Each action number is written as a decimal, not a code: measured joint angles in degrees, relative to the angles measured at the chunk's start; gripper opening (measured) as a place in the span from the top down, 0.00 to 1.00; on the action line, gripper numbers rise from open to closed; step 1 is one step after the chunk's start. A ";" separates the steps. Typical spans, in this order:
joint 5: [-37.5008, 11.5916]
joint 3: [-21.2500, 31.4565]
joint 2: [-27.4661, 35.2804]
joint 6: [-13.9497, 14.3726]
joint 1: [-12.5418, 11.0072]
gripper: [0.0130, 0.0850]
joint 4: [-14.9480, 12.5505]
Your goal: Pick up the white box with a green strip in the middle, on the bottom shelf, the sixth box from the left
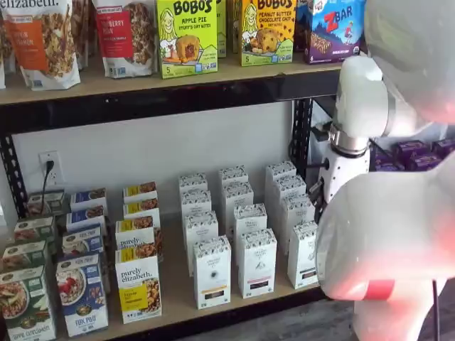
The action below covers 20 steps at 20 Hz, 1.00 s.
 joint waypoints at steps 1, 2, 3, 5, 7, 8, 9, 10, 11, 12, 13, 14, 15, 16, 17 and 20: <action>-1.85 0.08 1.51 -0.29 -0.17 0.00 0.18; -3.98 -0.03 3.69 -0.86 -0.40 0.00 0.65; -6.04 -0.31 6.00 -0.86 -0.58 0.00 0.43; -10.07 -1.07 10.75 -1.37 -0.99 0.00 0.51; -14.58 -1.85 15.28 -3.30 -1.34 0.00 2.31; -16.52 -2.36 17.39 -4.32 -1.49 0.00 3.28; -18.30 -2.86 19.37 -4.90 -1.64 0.00 3.70; -19.70 -3.26 20.93 -5.73 -1.74 0.00 4.45; -21.21 -3.86 22.84 -7.08 -1.84 0.00 5.79; -21.99 -4.40 24.19 -7.63 -1.95 0.00 6.22; -22.93 -5.16 26.01 -7.76 -2.13 0.00 6.14; -23.77 -5.72 27.43 -7.23 -2.29 0.00 5.36; -24.85 -6.37 29.06 -6.80 -2.44 0.00 4.68; -25.62 -7.09 30.65 -7.02 -2.51 0.00 4.78; -26.30 -7.92 32.25 -6.96 -2.61 0.00 4.59; -27.45 -9.57 35.38 -7.92 -2.54 0.00 5.57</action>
